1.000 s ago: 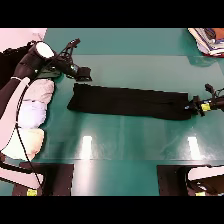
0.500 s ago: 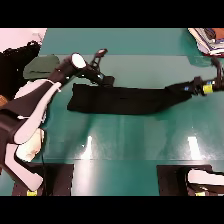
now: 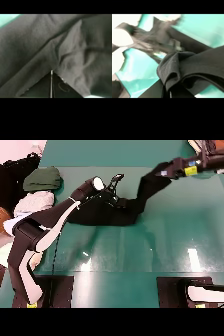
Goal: Fold the shirts.
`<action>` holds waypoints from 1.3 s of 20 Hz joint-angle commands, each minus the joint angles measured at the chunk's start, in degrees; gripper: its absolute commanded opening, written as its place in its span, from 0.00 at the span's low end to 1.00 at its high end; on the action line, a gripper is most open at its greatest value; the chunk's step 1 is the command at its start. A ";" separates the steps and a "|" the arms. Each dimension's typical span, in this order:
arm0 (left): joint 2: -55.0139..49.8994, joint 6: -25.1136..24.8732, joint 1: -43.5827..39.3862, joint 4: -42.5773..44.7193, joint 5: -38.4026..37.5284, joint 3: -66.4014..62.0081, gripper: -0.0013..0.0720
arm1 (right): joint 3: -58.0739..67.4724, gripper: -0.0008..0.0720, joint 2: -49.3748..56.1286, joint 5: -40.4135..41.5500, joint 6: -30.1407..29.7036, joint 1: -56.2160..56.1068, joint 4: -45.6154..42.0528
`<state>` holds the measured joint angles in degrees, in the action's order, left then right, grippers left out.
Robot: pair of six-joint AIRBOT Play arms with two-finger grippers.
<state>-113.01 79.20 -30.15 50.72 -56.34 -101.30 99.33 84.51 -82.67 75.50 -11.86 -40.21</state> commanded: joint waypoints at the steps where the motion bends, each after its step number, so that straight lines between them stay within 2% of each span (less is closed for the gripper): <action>1: -0.28 -0.79 0.92 0.22 -1.29 -0.26 0.05 | 7.17 0.03 2.89 0.15 1.42 -6.40 0.07; 5: 0.92 -0.52 9.49 2.40 -11.85 -4.70 0.05 | 11.39 0.03 6.99 -0.09 1.36 -10.99 0.11; 8: 6.99 -0.11 17.75 6.91 -14.05 -5.01 0.05 | 14.10 0.03 11.28 0.52 0.87 -16.02 0.17; 10: 11.37 -0.15 23.30 8.35 -14.93 -5.01 0.05 | 15.80 0.03 15.19 3.65 -0.17 -20.81 0.15; 12: 15.04 -0.13 28.22 8.68 -16.06 -5.01 0.05 | 17.62 0.05 20.13 10.56 -2.56 -26.27 0.11; 14: 17.40 -0.11 32.04 8.66 -17.77 -5.07 0.05 | 17.88 0.32 24.83 20.48 -4.79 -31.19 0.11; 15: 18.10 -0.11 33.62 8.68 -19.06 -5.07 0.05 | 17.88 0.58 26.84 24.65 -6.21 -33.07 0.04; 16: 18.69 -0.11 34.71 8.68 -20.35 -5.05 0.05 | 17.88 0.67 28.20 25.97 -6.69 -34.18 0.15; 18: 19.37 -0.13 36.04 8.70 -22.18 -5.01 0.05 | 17.84 0.60 28.85 22.16 -7.48 -34.42 -1.03; 22: 19.76 -0.15 35.95 8.96 -23.17 -4.98 0.05 | 12.41 0.60 24.33 9.18 -4.22 -27.85 -4.52; 26: 19.76 -0.15 35.95 8.68 -23.74 -4.98 0.05 | -7.26 0.60 14.27 9.29 -1.79 -18.43 -10.34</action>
<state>-93.47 79.07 5.54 59.48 -79.31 -106.24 102.54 104.12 -71.90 71.99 -35.53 -46.83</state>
